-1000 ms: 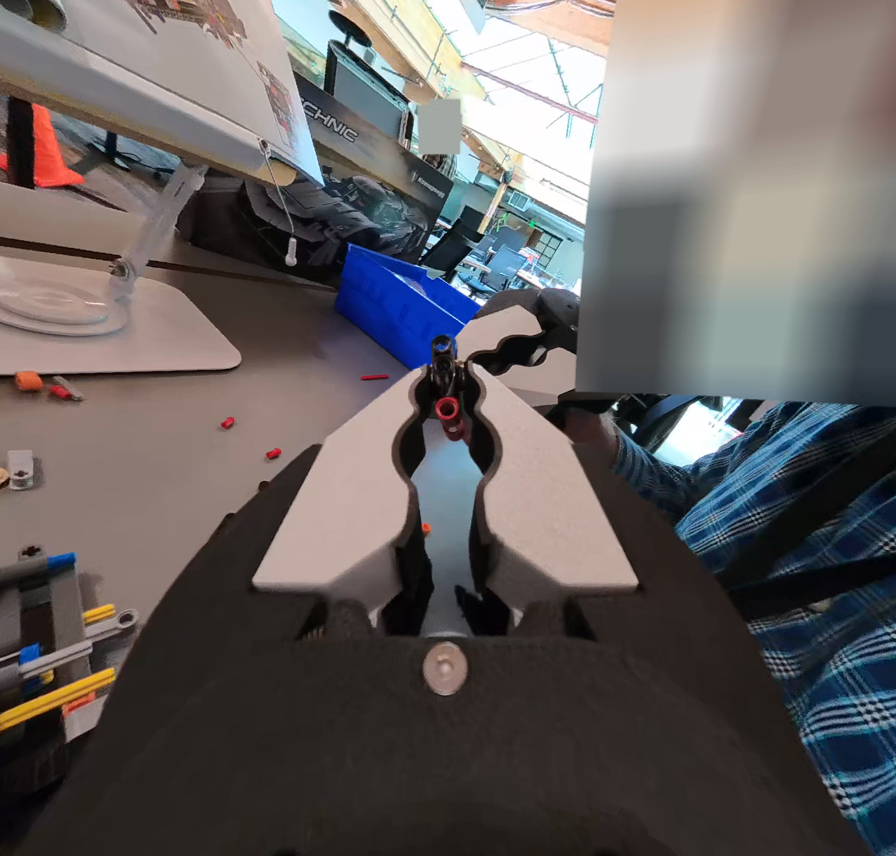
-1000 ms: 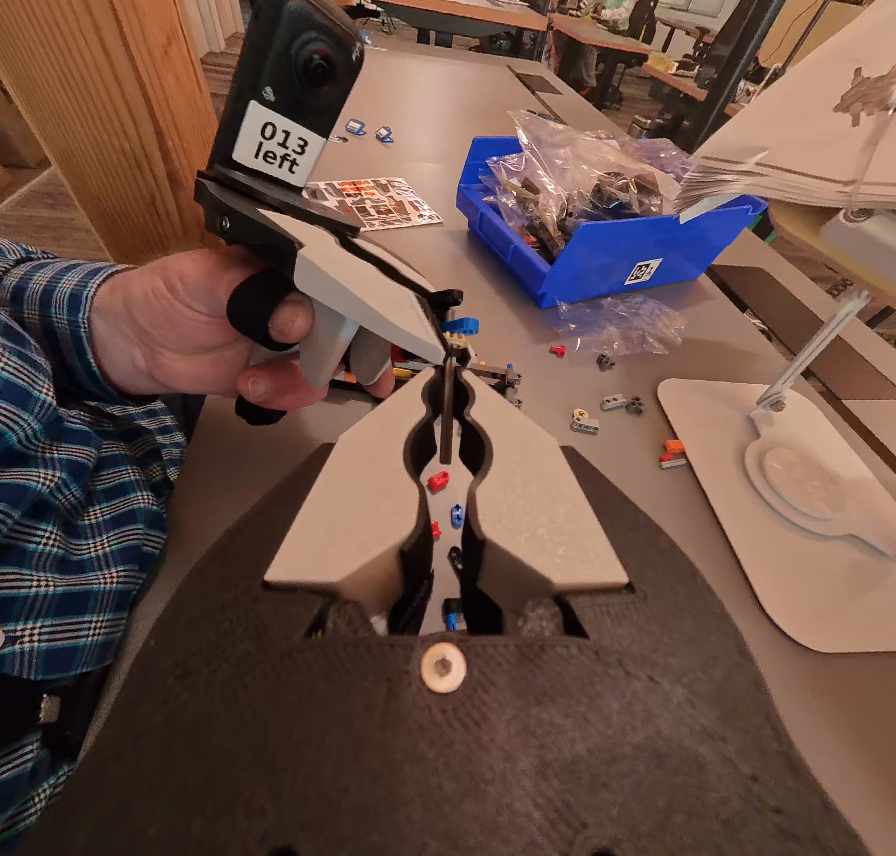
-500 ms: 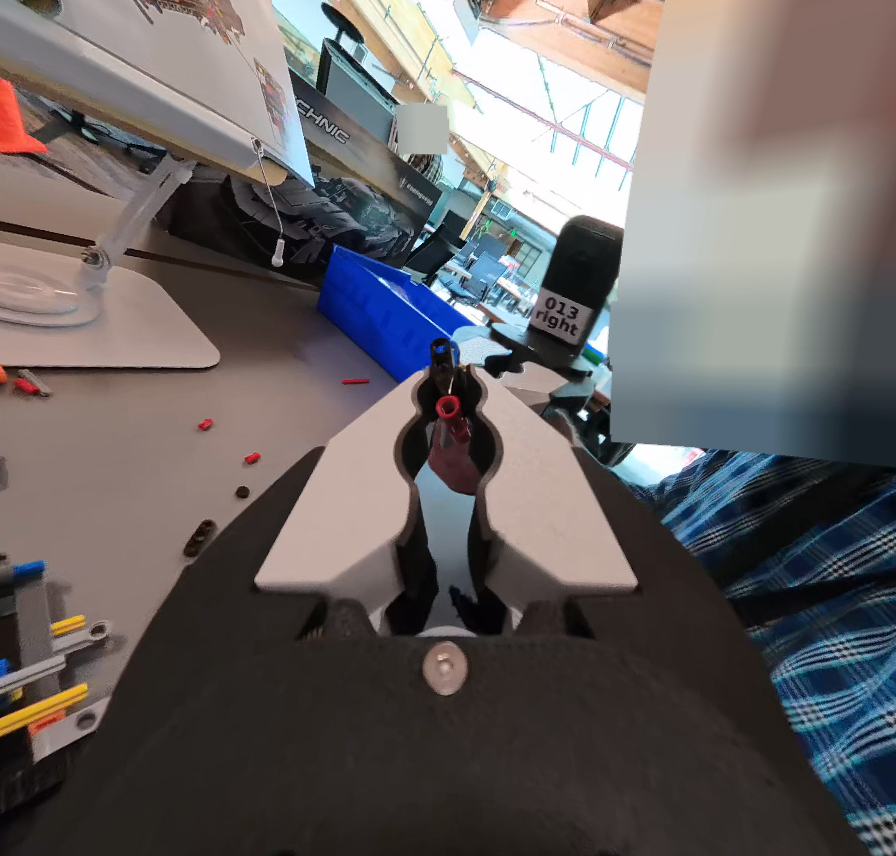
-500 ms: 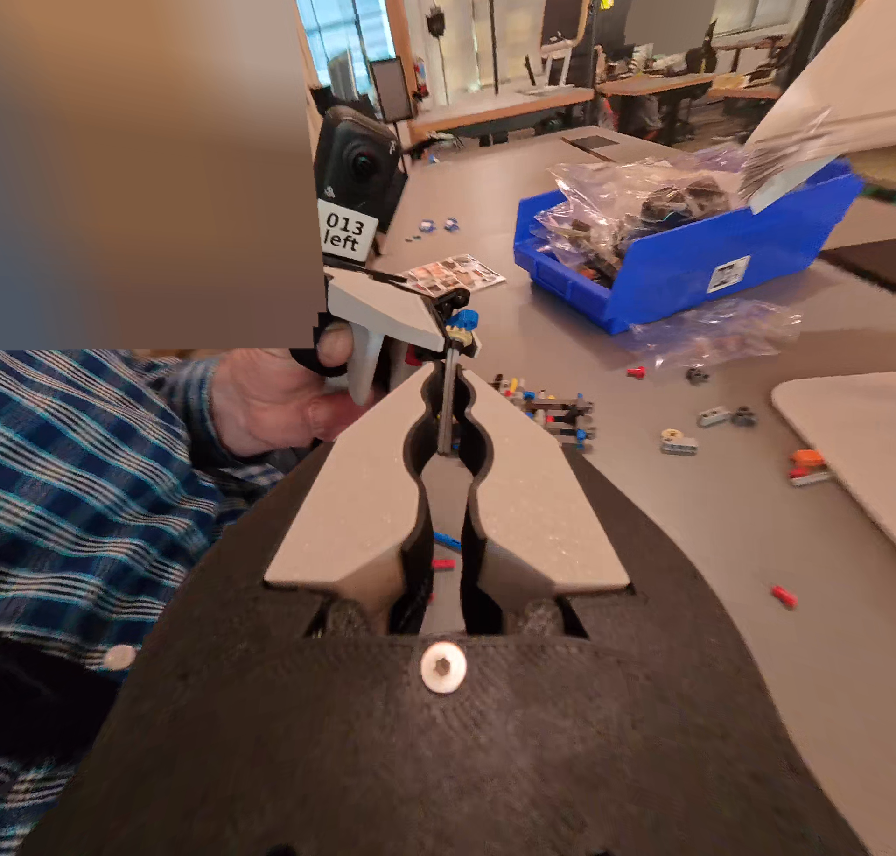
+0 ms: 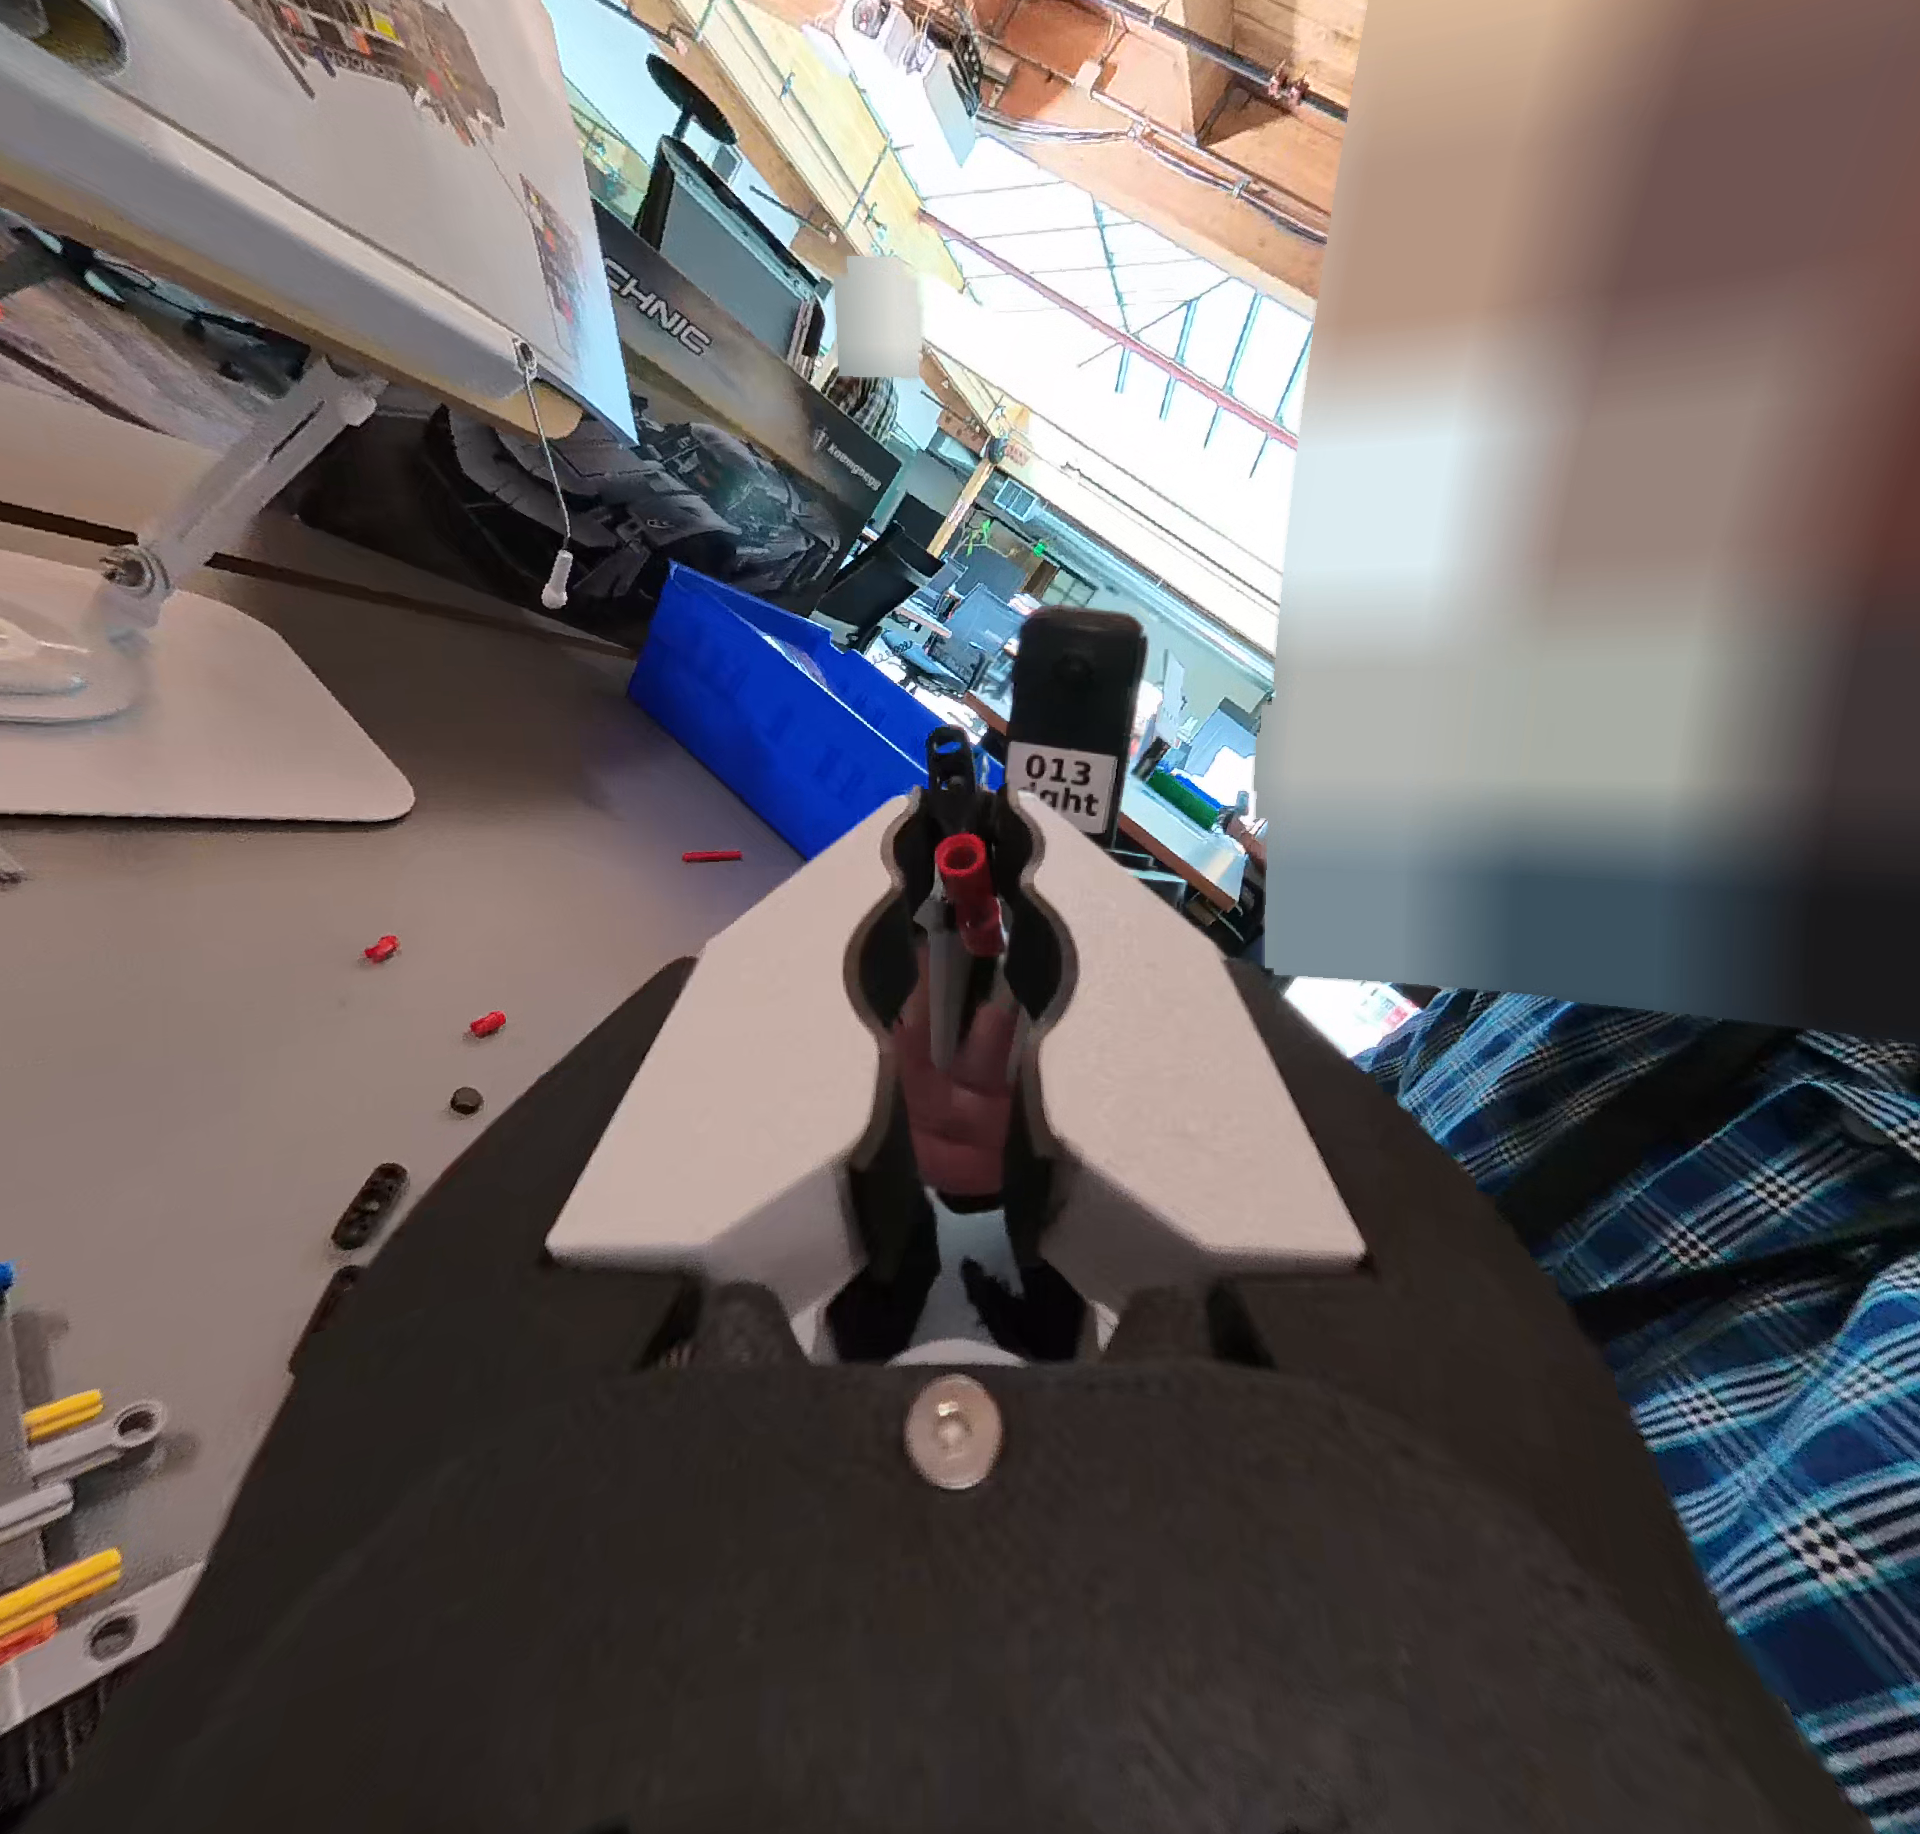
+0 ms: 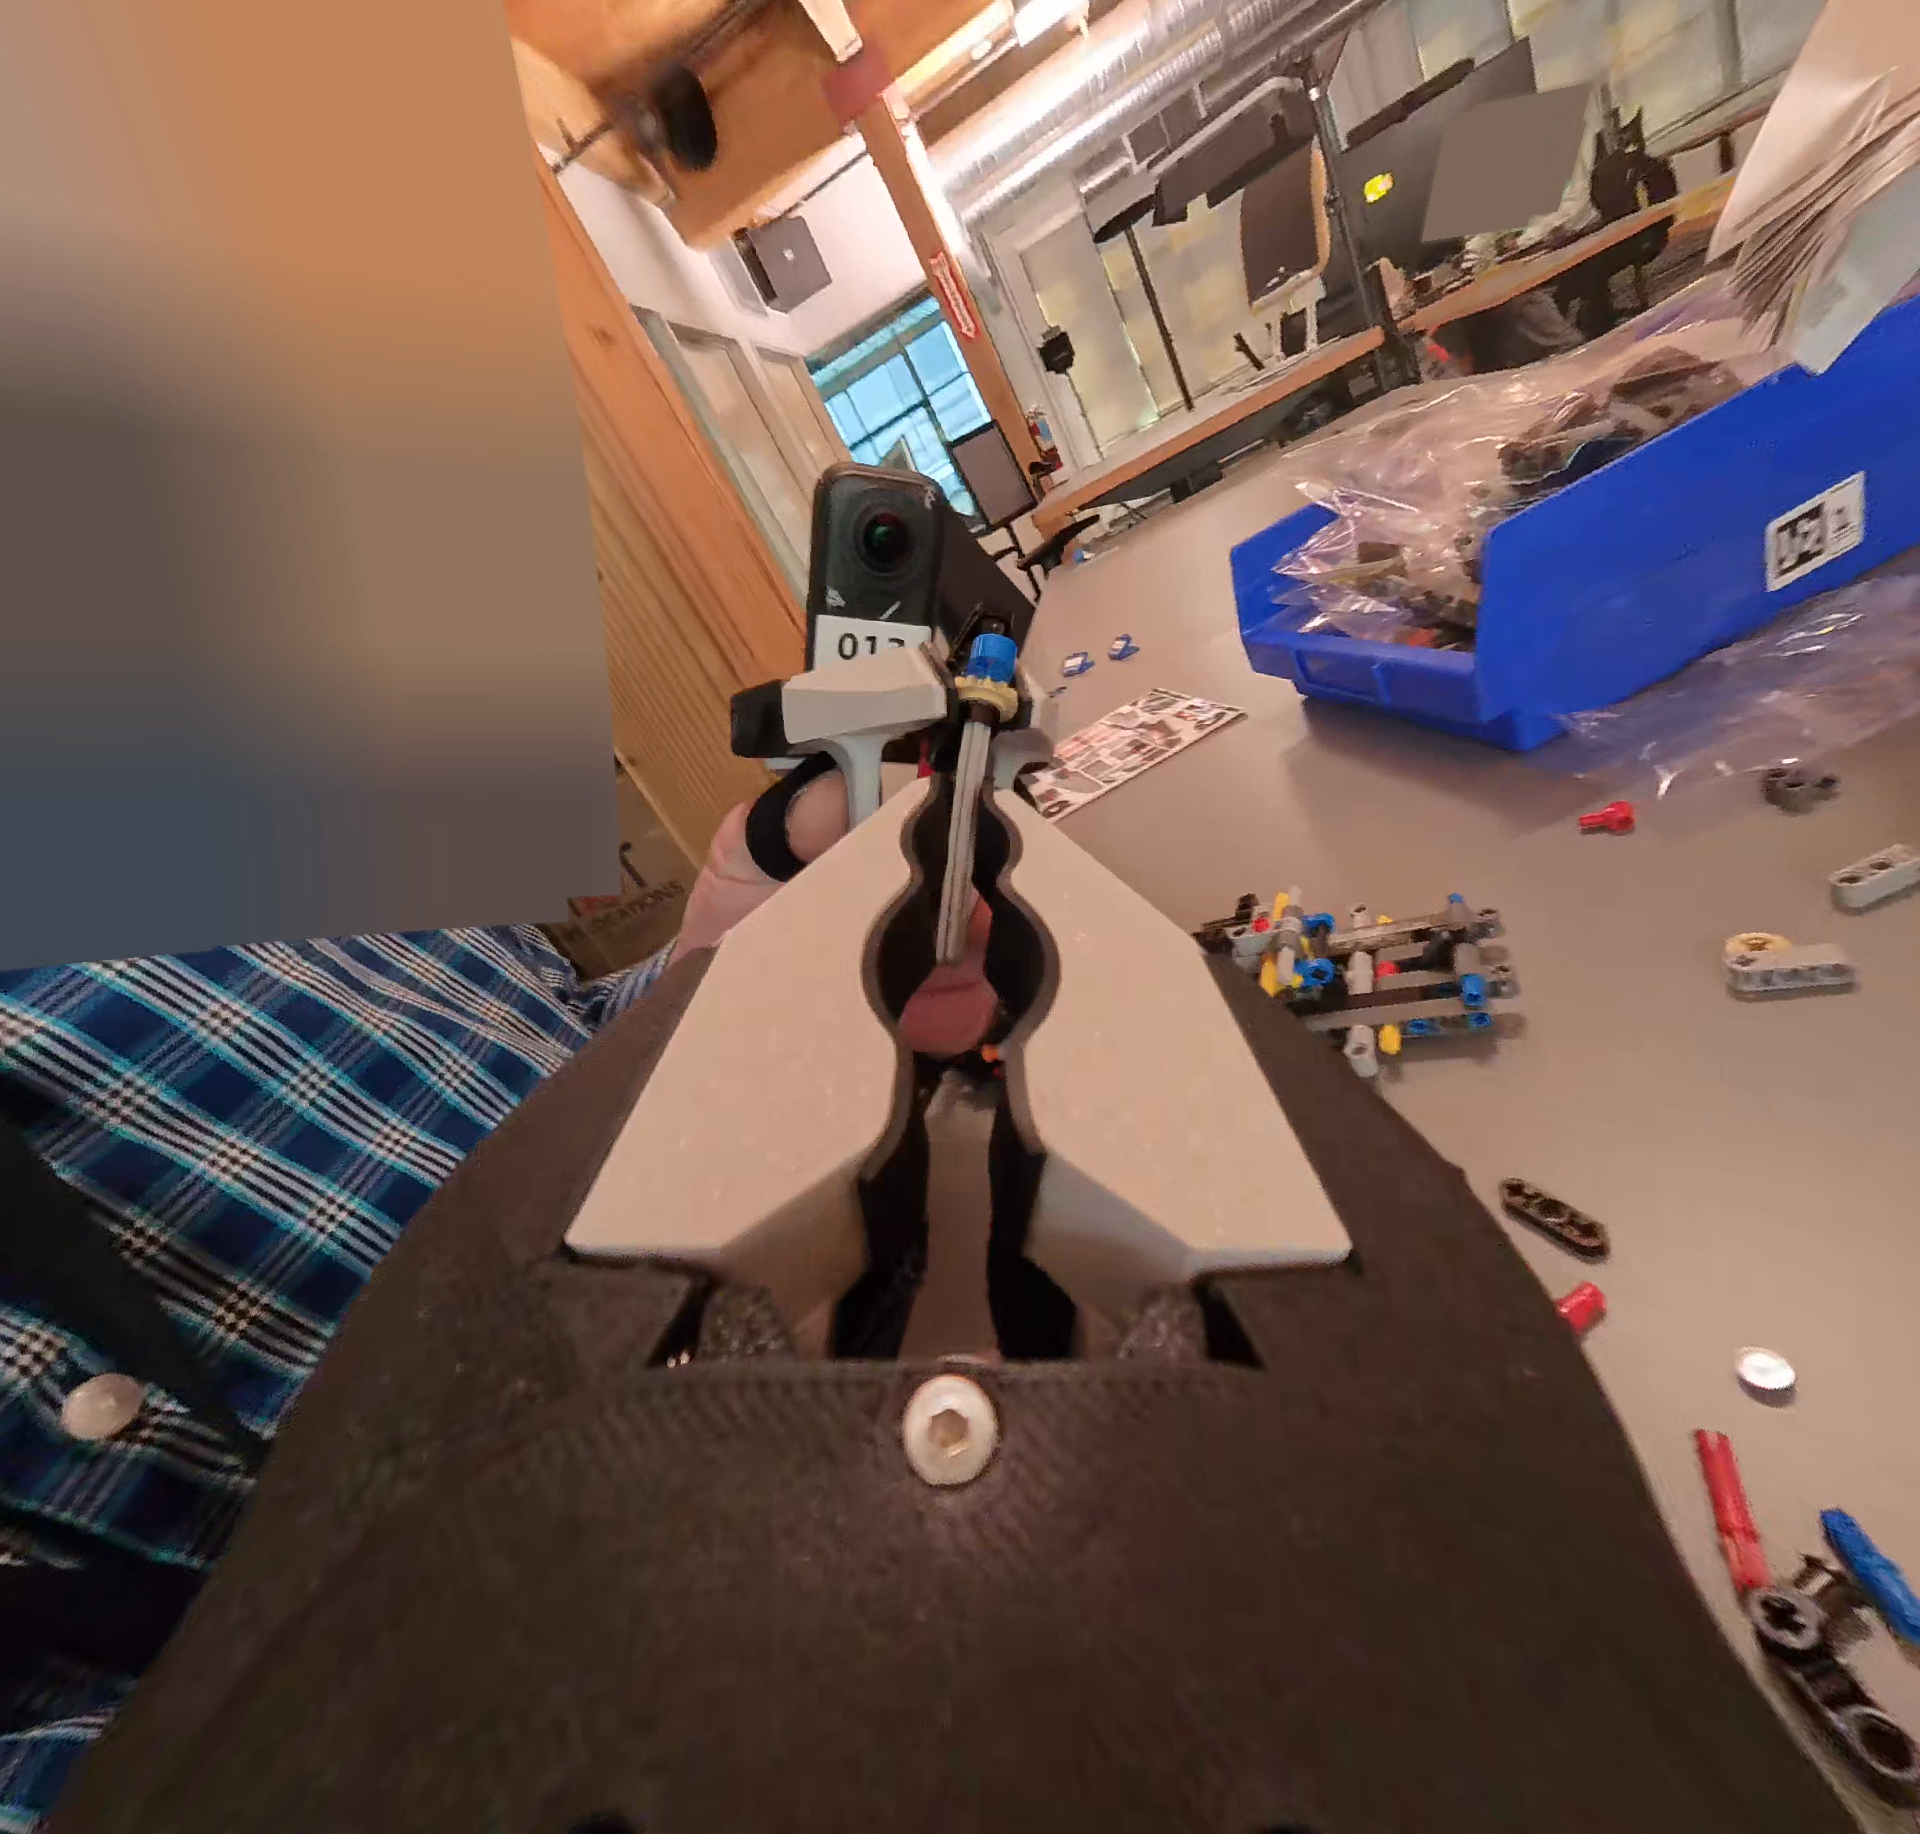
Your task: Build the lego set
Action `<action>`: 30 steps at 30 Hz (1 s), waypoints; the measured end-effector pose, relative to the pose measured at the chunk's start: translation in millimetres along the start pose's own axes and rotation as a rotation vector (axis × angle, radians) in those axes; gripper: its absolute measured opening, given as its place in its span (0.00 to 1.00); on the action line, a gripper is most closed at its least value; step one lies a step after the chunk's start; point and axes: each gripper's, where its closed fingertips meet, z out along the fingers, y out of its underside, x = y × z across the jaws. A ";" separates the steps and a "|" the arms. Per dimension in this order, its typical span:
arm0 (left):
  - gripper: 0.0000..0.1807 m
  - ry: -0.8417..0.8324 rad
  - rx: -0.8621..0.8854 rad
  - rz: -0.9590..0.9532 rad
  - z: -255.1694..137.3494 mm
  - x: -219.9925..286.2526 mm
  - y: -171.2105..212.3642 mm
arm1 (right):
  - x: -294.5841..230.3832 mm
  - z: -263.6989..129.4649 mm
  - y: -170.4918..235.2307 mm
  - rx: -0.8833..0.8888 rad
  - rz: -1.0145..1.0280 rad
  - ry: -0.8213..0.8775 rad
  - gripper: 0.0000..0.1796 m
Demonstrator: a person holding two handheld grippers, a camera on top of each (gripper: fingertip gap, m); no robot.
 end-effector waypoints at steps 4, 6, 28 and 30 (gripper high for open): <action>0.04 0.010 0.007 -0.011 1.0 0.2 0.0 | 1.1 -2.5 -0.1 -0.015 -0.040 0.011 0.01; 0.04 0.010 0.014 -0.027 1.2 -0.1 0.2 | 1.4 -3.3 0.0 -0.014 -0.039 0.013 0.01; 0.19 -0.011 -0.105 0.196 -3.9 -7.2 -9.3 | 8.7 1.2 -6.7 -0.229 -0.313 0.101 0.00; 0.22 0.010 -0.155 0.198 -7.6 -7.6 -11.3 | 11.2 2.2 -7.3 -0.281 -0.346 0.106 0.00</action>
